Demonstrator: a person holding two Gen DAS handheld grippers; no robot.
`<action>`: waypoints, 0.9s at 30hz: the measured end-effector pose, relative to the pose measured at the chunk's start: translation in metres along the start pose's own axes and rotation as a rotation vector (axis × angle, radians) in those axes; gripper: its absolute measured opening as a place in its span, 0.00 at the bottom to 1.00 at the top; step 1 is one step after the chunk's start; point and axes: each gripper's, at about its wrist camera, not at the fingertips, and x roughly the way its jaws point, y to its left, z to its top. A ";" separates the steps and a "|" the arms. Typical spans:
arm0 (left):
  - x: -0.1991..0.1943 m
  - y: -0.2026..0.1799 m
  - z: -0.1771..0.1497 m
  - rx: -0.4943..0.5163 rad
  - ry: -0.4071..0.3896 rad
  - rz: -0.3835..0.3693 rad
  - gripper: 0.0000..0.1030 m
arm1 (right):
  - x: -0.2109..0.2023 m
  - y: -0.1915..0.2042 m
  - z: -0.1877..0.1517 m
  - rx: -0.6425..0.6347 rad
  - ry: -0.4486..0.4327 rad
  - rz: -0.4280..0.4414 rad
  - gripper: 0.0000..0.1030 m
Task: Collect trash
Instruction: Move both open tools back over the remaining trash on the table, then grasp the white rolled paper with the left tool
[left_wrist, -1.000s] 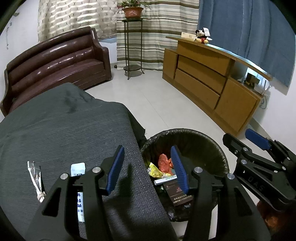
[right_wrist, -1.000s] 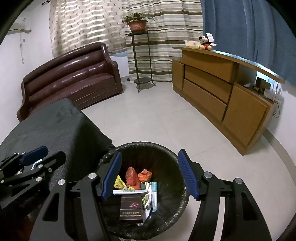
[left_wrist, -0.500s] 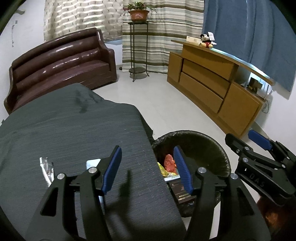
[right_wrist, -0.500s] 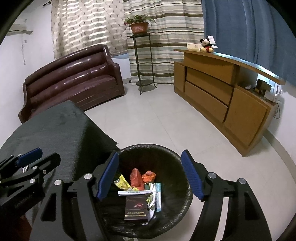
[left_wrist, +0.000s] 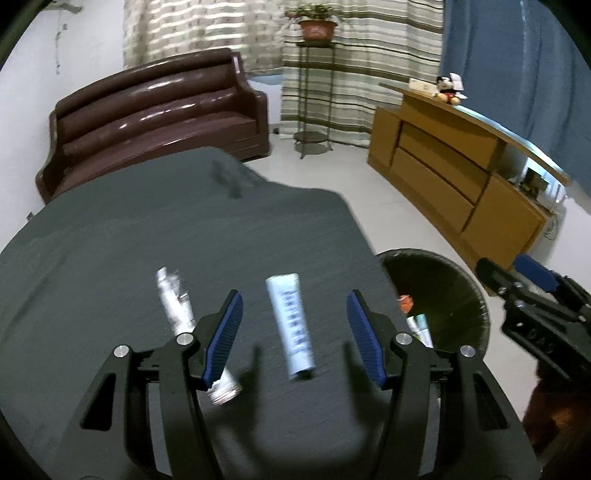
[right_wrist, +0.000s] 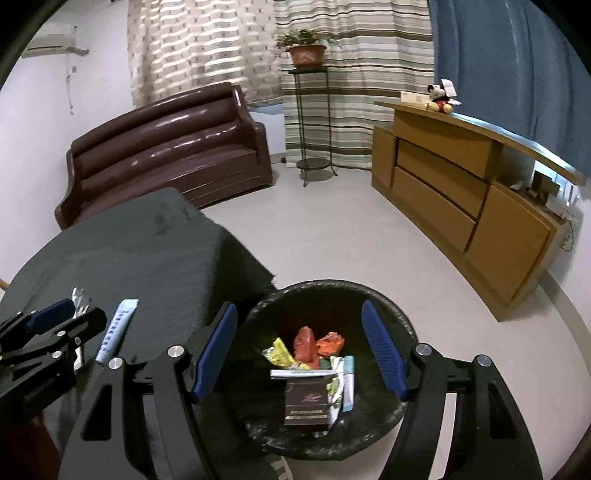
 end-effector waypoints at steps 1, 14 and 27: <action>-0.001 0.005 -0.002 -0.008 0.003 0.008 0.55 | -0.001 0.003 0.000 -0.004 0.001 0.004 0.66; -0.003 0.046 -0.025 -0.071 0.051 0.087 0.56 | -0.009 0.031 -0.009 -0.065 0.013 0.046 0.66; 0.010 0.069 -0.030 -0.121 0.125 0.086 0.55 | -0.003 0.031 -0.012 -0.059 0.035 0.052 0.66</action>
